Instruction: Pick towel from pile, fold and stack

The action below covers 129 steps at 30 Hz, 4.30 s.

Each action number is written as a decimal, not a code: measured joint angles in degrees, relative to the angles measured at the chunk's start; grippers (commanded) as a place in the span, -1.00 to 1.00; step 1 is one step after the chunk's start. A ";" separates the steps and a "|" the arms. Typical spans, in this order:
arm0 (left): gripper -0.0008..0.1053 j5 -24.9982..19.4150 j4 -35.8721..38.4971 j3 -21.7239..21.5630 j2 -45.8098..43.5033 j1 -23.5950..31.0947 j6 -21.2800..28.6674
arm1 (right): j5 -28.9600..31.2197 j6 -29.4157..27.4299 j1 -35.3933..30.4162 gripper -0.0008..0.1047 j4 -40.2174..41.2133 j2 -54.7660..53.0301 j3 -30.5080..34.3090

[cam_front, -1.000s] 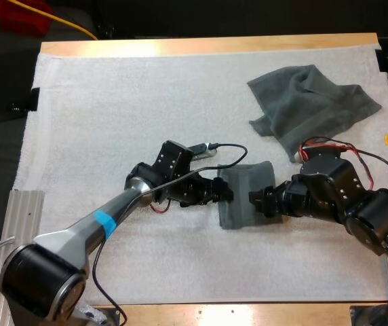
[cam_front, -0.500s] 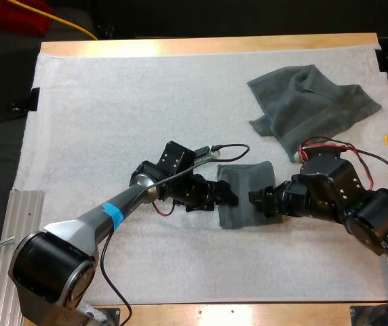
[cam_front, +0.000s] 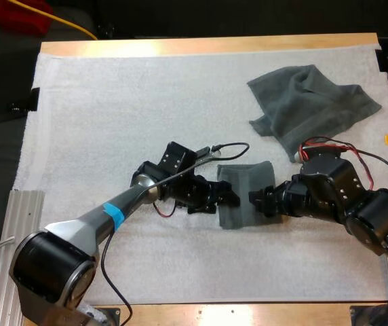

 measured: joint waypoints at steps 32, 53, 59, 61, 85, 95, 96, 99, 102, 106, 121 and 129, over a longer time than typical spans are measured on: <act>-0.98 -0.60 5.30 -5.27 2.31 -4.50 7.60 | 0.00 0.11 0.00 0.37 0.00 0.00 0.00; -0.98 -19.17 33.56 -5.36 -6.75 10.52 38.15 | -3.96 7.49 0.00 0.37 -6.74 0.00 0.00; -0.98 -26.92 37.07 -5.37 -6.73 15.03 43.15 | -6.17 7.49 0.00 0.37 -6.90 0.00 0.00; -0.98 -29.06 37.14 -5.37 -6.73 16.65 43.99 | -6.88 7.49 0.00 0.37 -6.90 0.00 0.00; -0.98 -53.47 36.74 -5.37 -6.73 33.22 48.23 | -9.85 7.49 0.00 0.37 -6.90 0.00 0.00; -0.96 -60.20 36.65 -5.37 -6.73 33.28 48.35 | -10.69 7.49 0.00 0.37 -6.90 0.00 0.00; -0.90 -60.41 36.65 -5.37 -6.73 33.28 48.35 | -10.77 7.49 0.00 0.37 -6.90 0.00 0.00; -0.52 -63.38 36.65 -5.37 -6.73 33.28 48.04 | -10.92 7.49 0.00 0.37 -6.90 0.00 0.00; -0.05 -66.84 36.65 -5.37 -6.73 33.28 46.84 | -10.91 7.49 0.00 0.37 -6.90 0.00 0.00; 0.32 -68.28 36.65 -5.37 -6.73 33.28 46.54 | -10.91 7.49 0.00 0.37 -6.90 0.00 0.00; 0.34 -65.32 34.67 -5.37 -18.14 33.28 46.46 | -10.91 7.49 0.00 0.37 -6.90 0.00 0.00; 0.34 -55.45 35.24 -5.37 -26.63 33.28 46.06 | -11.01 4.72 0.00 0.37 -6.90 0.00 0.00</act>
